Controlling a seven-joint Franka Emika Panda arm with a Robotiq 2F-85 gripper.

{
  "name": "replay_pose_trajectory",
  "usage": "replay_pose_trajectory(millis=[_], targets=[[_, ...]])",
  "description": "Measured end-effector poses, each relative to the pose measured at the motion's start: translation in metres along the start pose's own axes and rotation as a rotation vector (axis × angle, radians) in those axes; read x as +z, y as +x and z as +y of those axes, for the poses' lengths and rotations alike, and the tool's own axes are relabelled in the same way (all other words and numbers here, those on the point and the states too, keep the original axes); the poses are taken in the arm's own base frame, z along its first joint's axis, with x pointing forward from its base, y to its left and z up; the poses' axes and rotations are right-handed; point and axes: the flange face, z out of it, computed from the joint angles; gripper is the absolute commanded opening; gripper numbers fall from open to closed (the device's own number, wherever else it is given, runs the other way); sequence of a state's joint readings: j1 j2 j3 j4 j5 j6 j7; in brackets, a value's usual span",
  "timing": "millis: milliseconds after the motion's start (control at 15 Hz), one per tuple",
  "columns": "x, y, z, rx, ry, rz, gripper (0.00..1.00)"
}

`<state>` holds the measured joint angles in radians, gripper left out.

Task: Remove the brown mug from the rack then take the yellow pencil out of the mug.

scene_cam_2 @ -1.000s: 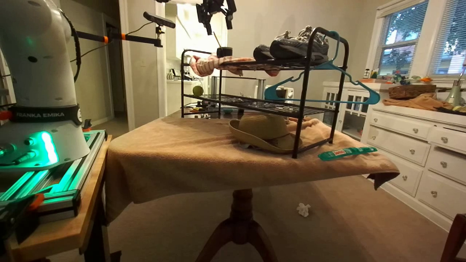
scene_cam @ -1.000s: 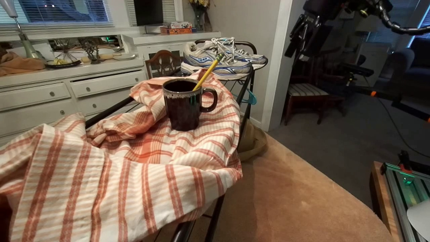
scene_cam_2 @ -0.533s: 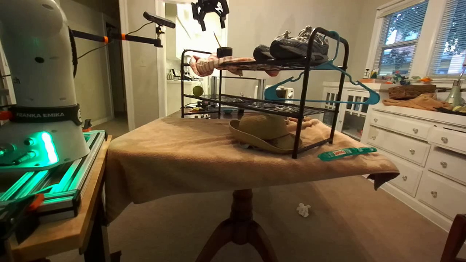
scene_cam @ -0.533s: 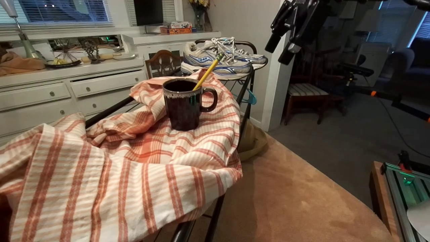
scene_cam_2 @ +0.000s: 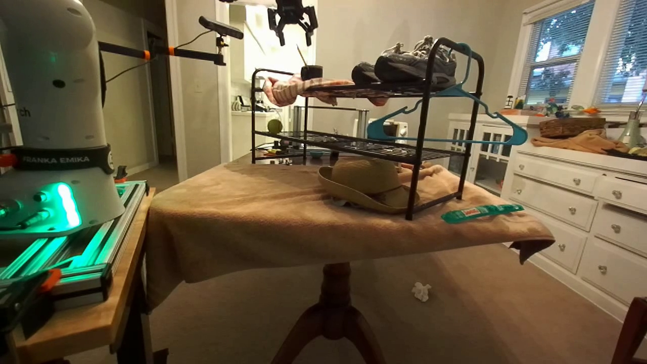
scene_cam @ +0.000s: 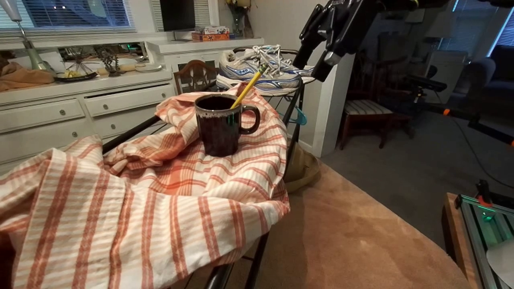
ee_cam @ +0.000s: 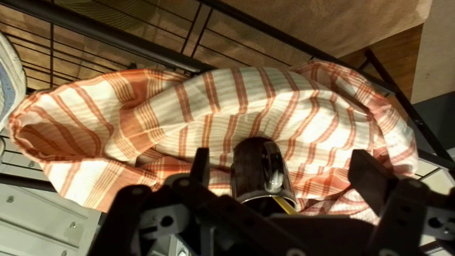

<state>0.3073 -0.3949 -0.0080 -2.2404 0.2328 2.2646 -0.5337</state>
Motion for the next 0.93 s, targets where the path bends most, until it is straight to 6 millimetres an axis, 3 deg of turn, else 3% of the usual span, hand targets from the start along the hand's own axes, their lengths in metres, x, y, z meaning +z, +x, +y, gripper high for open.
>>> replay_pose_trajectory(millis=[400, 733, 933], targets=[[0.002, 0.004, -0.004, -0.011, -0.001, 0.004, 1.00], [0.023, 0.021, -0.029, -0.063, -0.010, 0.031, 1.00], [0.036, 0.027, -0.030, -0.062, -0.021, 0.048, 1.00]])
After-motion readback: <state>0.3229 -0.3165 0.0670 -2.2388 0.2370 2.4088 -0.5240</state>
